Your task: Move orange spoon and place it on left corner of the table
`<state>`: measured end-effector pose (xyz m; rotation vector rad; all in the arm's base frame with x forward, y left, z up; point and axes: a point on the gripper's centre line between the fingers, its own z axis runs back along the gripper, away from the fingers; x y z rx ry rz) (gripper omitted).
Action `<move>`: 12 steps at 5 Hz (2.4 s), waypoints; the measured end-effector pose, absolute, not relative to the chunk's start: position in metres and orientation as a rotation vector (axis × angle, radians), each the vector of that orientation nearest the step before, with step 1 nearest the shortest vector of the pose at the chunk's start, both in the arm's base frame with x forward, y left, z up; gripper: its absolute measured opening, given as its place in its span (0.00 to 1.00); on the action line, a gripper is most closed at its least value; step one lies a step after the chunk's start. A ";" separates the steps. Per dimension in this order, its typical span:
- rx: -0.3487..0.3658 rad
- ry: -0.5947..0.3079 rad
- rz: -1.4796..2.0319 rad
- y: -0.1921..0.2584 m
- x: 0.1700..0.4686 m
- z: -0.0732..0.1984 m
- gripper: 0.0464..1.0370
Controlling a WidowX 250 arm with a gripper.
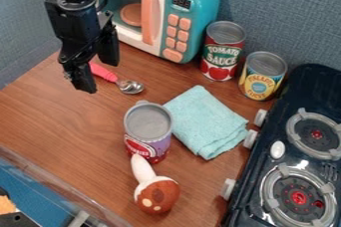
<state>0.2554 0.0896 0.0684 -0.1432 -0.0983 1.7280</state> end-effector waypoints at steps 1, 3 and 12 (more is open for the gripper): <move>-0.123 -0.064 1.736 0.089 0.254 0.061 0.96; -0.054 -0.043 1.791 0.123 0.305 0.040 0.96; -0.006 -0.051 1.770 0.179 0.335 -0.027 0.37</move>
